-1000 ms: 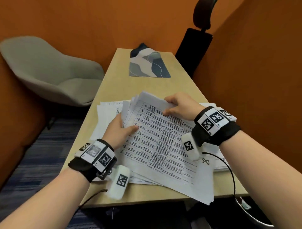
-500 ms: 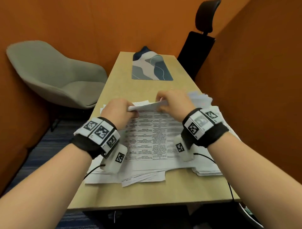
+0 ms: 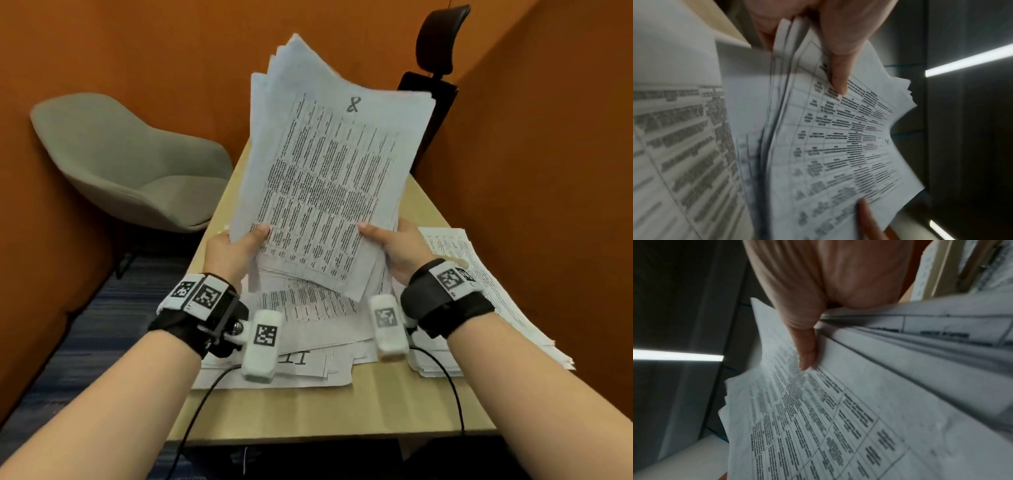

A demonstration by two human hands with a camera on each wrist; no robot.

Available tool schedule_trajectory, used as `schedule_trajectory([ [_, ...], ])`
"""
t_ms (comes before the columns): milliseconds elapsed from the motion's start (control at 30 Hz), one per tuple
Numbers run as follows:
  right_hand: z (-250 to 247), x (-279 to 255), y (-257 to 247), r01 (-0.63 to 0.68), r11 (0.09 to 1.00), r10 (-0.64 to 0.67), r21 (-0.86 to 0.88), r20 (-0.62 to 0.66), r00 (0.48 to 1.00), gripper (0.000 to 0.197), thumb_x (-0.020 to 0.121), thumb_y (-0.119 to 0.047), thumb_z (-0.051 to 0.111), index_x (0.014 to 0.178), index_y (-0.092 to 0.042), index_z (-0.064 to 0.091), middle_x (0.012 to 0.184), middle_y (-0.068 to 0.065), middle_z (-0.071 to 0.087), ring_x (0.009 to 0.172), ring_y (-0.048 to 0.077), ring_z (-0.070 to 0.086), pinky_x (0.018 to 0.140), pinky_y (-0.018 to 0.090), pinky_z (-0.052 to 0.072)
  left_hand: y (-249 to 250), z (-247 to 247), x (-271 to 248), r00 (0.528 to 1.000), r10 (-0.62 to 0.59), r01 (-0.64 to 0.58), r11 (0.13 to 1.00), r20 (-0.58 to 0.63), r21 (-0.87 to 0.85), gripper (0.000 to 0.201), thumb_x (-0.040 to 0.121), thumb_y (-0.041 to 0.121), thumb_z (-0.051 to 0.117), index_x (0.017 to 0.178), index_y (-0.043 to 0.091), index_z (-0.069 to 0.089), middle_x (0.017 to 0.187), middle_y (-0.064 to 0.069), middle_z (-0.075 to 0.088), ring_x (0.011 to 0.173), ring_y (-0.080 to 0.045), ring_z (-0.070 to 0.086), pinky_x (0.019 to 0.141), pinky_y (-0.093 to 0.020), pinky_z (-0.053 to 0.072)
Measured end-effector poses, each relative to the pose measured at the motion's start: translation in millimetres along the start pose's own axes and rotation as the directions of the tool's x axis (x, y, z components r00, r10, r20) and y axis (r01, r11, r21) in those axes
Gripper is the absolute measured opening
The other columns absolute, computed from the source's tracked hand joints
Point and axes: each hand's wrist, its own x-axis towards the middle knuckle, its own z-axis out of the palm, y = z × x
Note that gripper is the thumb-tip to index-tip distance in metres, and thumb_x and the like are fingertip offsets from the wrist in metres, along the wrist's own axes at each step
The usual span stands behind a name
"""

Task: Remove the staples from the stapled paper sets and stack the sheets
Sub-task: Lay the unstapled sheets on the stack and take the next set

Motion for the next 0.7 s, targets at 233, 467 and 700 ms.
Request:
schedule_trajectory([
  [233,-11,2,-2,0.174,0.983,-0.162,-0.066,0.155,0.975,0.055,0.051,-0.036,0.085,0.097,-0.012,0.066,0.096,0.007,0.073,0.09,0.025,0.069,0.082,0.044,0.056,24,-19,19,0.979,0.163,-0.186,0.96,0.122,0.21,0.029,0.075,0.015,0.075,0.1,0.016,0.06,0.094,-0.001,0.068,0.084,-0.015,0.065,0.078,-0.033,0.052],
  [467,-3,-3,20,0.153,0.961,-0.105,-0.229,0.207,0.973,0.021,0.079,-0.002,0.066,0.095,-0.015,0.062,0.098,0.002,0.068,0.09,0.017,0.067,0.088,0.044,0.053,14,-15,12,0.964,0.202,-0.219,0.972,0.174,0.082,0.027,0.085,0.011,0.063,0.112,0.012,0.058,0.098,0.006,0.068,0.091,-0.008,0.066,0.085,-0.03,0.052],
  [700,2,3,4,0.258,0.96,-0.235,-0.109,0.189,0.954,0.019,0.074,-0.013,0.067,0.093,-0.016,0.063,0.087,-0.003,0.073,0.083,0.014,0.07,0.075,0.034,0.058,27,-11,9,0.936,0.32,-0.323,0.946,0.149,-0.003,0.026,0.083,0.015,0.064,0.109,0.014,0.059,0.103,0.004,0.067,0.096,-0.007,0.065,0.083,-0.023,0.051],
])
